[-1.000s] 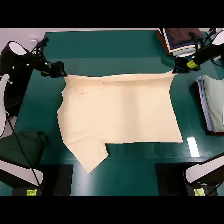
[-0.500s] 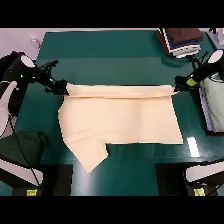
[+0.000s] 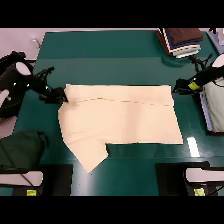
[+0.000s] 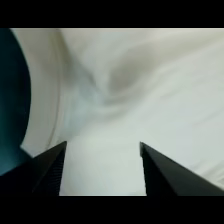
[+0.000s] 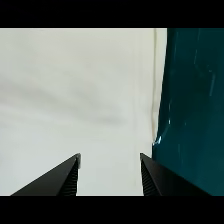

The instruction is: Fold the shirts.

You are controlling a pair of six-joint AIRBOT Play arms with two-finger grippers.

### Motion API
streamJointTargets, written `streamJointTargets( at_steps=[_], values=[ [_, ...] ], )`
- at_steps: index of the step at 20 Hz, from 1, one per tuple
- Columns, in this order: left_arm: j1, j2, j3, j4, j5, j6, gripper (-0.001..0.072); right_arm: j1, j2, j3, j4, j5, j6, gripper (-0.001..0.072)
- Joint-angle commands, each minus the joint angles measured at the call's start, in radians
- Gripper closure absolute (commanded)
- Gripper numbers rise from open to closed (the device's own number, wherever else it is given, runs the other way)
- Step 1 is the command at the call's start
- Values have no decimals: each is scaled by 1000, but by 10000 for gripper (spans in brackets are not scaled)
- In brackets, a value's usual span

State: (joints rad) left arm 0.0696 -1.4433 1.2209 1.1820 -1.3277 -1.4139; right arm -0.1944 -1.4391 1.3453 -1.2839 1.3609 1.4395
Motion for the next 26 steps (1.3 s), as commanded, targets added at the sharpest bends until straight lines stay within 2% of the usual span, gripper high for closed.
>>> streamJointTargets(
  at_steps=[1, 5, 8, 14, 18, 19, 20, 21, 26],
  values=[
    [1, 222, -293, 60, 11, -31, 170, 0, 142, -135, 10, -36, -10, 281],
    [1, 435, -614, 49, 19, -129, 170, 0, 244, -209, 10, -94, -10, 281],
    [1, 532, -752, -44, 41, -135, 170, 0, 275, -208, 10, -110, -10, 281],
    [-8, 547, -844, -216, 121, -121, 170, 0, 302, -208, 10, -112, -9, 281],
    [-176, 547, -841, -289, 216, -123, 172, 0, 301, -208, 9, -101, -8, 281],
    [-196, 547, -836, -291, 230, -123, 316, -5, 301, -208, 9, -86, -8, 281],
    [-199, 547, -825, -290, 231, -122, 606, -16, 301, -209, 8, -66, -9, 281],
    [-199, 547, -811, -284, 227, -121, 683, -35, 301, -209, 3, -37, -10, 282],
    [-199, 547, -705, -239, 168, -99, 684, -214, 307, -341, -2, 117, -39, 280]
  ],
)
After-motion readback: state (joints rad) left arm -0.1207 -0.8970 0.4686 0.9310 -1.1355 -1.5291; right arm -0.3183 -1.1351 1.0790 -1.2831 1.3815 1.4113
